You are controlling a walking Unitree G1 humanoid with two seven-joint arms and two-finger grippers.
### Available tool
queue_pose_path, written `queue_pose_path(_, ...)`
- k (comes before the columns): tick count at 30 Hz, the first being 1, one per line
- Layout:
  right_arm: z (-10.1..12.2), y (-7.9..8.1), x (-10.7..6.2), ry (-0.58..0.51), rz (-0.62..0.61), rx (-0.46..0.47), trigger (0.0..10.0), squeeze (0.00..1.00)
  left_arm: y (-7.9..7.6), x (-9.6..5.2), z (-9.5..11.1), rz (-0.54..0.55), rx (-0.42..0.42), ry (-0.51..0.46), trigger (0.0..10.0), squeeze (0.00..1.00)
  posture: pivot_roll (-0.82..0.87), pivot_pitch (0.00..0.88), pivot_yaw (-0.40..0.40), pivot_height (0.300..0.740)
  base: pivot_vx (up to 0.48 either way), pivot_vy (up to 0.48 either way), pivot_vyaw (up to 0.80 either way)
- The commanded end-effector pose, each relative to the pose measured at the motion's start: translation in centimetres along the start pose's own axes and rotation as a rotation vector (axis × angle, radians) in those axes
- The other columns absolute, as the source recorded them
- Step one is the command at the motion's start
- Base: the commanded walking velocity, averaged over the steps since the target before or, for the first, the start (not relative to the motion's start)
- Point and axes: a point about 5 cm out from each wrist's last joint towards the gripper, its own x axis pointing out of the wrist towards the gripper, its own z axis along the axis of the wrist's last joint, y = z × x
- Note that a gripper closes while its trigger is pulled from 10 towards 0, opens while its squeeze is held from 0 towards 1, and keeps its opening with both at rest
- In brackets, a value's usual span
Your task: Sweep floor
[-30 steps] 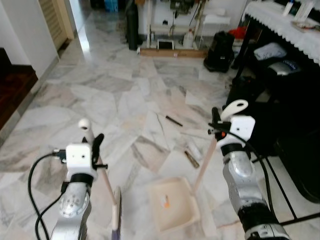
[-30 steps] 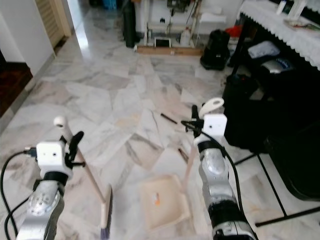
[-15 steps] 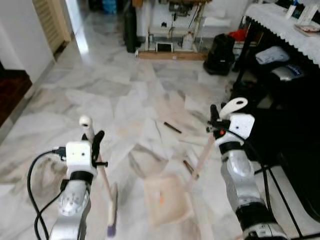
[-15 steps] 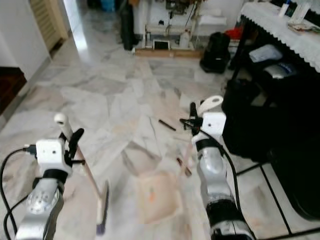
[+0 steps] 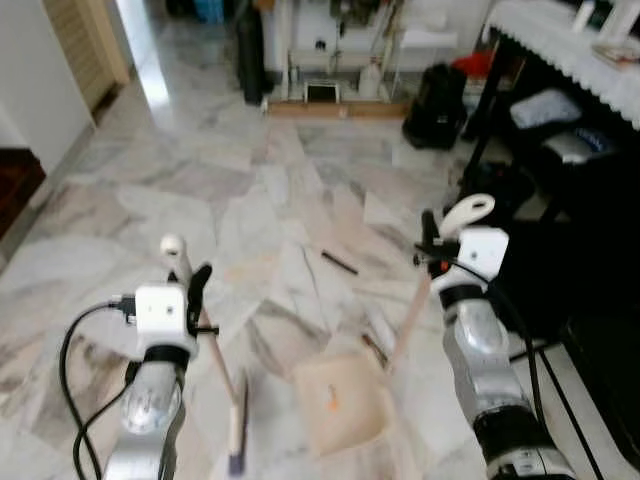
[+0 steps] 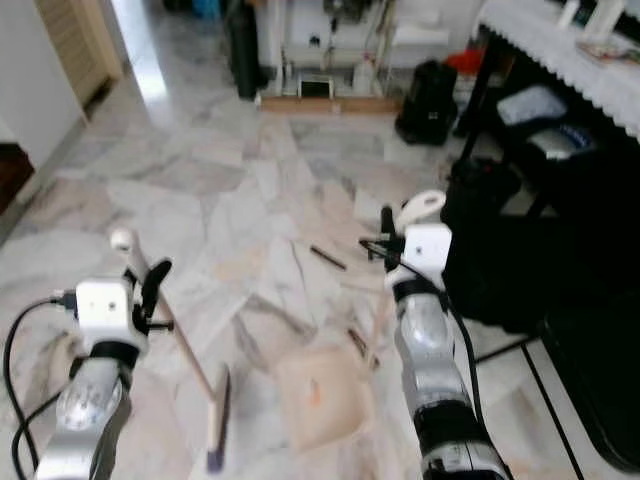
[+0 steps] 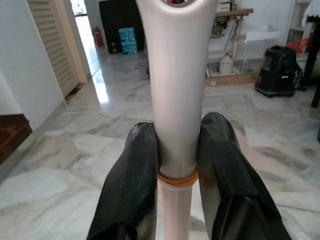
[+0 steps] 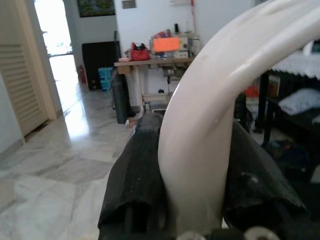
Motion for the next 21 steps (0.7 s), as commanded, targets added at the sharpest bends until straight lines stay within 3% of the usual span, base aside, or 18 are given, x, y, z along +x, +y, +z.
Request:
queue_pose_path(1, 1.13, -0.98, 0.43, -0.049, -0.024, -0.024, 10.0, 0.0, -0.23, 0.28, 1.03, -0.008, 0.005, -0.05, 10.0, 0.0, -0.01, 0.062, -0.017, 0.74, 0.349, 0.0, 0.0)
queue_pose_path(4, 1.12, -1.03, 0.42, -0.046, -0.027, -0.017, 10.0, 0.0, -0.24, 0.31, 1.04, -0.009, 0.004, -0.05, 10.0, 0.0, -0.01, 0.061, -0.016, 0.74, 0.349, 0.0, 0.0)
queue_pose_path(10, 1.05, -1.16, 0.38, -0.039, -0.029, -0.021, 10.0, 0.0, -0.24, 0.32, 1.05, -0.009, 0.006, -0.05, 10.0, 0.0, -0.01, 0.064, -0.016, 0.74, 0.347, 0.0, -0.8)
queue_pose_path(21, 1.17, -1.0, 0.47, -0.047, -0.022, -0.022, 10.0, 0.0, -0.22, 0.29, 1.04, -0.004, 0.007, -0.05, 10.0, 0.0, -0.01, 0.063, -0.017, 0.74, 0.345, 0.0, 0.0)
